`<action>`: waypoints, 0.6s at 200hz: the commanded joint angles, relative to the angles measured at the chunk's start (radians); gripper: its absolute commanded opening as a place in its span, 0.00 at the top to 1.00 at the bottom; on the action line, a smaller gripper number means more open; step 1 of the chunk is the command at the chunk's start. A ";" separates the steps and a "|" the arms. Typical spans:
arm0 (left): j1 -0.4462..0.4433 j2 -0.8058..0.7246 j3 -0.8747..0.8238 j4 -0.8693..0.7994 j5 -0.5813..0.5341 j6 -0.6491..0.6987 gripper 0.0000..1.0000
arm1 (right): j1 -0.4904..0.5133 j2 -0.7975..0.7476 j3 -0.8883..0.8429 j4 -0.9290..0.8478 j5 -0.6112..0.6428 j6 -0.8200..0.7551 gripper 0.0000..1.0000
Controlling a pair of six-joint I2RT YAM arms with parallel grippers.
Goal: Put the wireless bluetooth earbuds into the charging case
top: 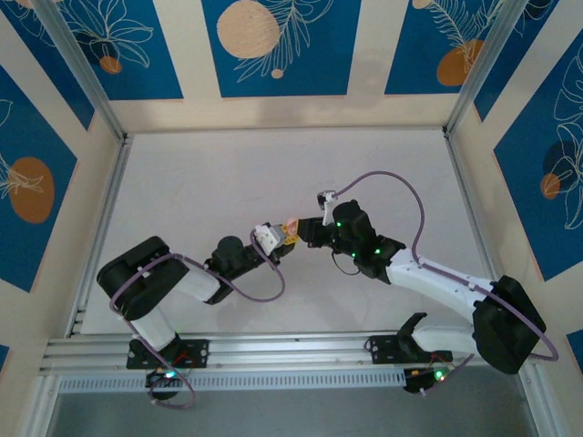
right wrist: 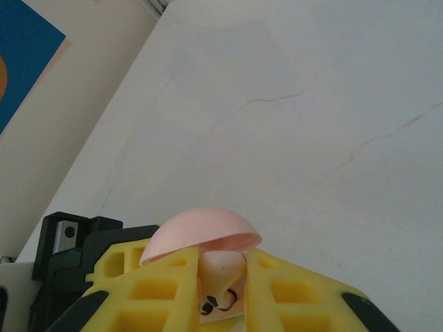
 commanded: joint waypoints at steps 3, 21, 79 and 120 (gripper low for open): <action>-0.013 -0.029 0.025 0.053 -0.009 -0.001 0.87 | 0.011 0.013 0.010 0.020 -0.015 0.011 0.80; -0.013 -0.032 0.021 0.053 -0.009 0.001 0.87 | 0.012 0.013 0.011 0.017 -0.009 0.012 0.77; -0.013 -0.035 0.018 0.053 -0.011 0.002 0.87 | 0.013 0.005 0.015 0.013 0.001 0.014 0.67; -0.013 -0.035 0.018 0.053 -0.011 0.003 0.87 | 0.013 -0.008 0.022 0.011 -0.004 0.007 0.61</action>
